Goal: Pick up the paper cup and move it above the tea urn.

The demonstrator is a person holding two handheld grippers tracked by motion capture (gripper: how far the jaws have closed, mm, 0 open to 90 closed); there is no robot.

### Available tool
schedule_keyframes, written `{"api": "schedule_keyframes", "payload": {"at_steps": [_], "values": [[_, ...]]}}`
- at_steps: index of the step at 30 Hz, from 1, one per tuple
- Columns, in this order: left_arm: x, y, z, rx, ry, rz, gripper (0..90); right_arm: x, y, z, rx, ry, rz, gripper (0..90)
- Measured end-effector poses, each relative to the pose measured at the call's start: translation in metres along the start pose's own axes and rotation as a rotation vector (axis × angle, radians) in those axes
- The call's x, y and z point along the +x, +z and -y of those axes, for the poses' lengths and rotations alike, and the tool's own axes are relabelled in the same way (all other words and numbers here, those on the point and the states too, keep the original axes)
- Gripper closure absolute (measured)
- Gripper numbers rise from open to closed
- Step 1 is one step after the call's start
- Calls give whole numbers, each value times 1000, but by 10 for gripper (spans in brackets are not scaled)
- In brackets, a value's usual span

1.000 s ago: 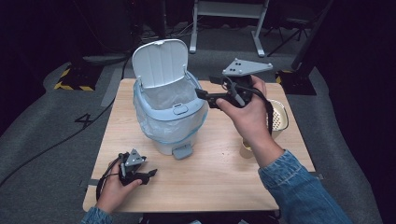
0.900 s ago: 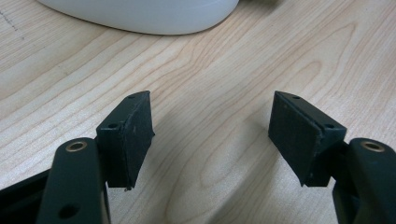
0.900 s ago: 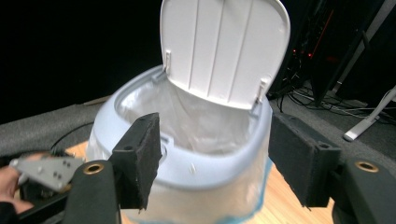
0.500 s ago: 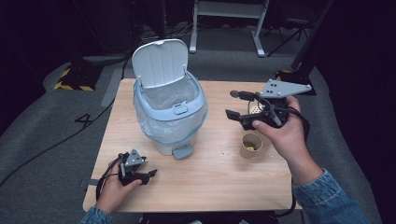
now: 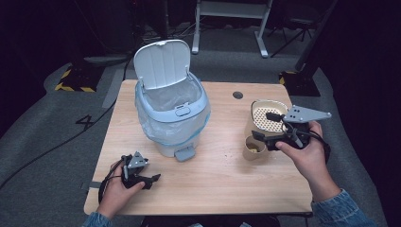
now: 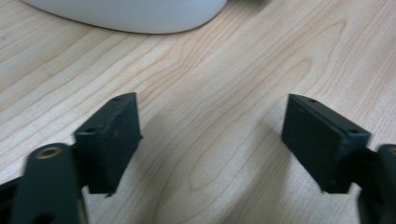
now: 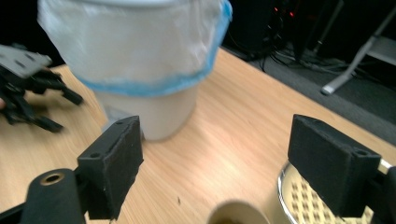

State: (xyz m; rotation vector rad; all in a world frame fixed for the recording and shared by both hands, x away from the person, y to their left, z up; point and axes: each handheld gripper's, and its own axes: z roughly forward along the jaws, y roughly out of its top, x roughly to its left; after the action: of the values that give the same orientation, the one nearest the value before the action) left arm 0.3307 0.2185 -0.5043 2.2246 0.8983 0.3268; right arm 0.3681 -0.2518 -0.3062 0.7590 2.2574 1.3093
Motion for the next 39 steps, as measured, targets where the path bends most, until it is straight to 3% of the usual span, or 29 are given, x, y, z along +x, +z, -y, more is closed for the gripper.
{"api": "schedule_keyframes", "payload": {"at_steps": [4, 11, 15, 19, 26, 31, 35, 37, 39], "values": [[-1, 1, -1, 5, 6, -1, 146, -5, 0, 24, 18, 13, 31, 189], [0, 1, -1, 5, -6, -13, 146, -15, 6, 66, 60, 69, 33, 179], [3, 0, 0, 6, 4, -6, 147, -15, 9, 88, 74, 74, 76, 172], [8, 0, 0, 4, -4, -9, 147, -15, 13, 109, 82, 105, 56, 163], [9, 0, 0, 5, -6, -12, 147, -11, 20, 134, 95, 134, 35, 160], [9, 0, 0, 5, -6, -12, 147, -12, 35, 149, 124, 160, 26, 159], [9, 0, 0, 5, -6, -13, 147, -14, 51, 156, 156, 188, 48, 163], [9, 0, 0, 5, -6, -13, 147, -15, 59, 159, 162, 186, 30, 228], [9, 0, 0, 5, -6, -14, 147, -16, 66, 161, 158, 187, 35, 213]]}}
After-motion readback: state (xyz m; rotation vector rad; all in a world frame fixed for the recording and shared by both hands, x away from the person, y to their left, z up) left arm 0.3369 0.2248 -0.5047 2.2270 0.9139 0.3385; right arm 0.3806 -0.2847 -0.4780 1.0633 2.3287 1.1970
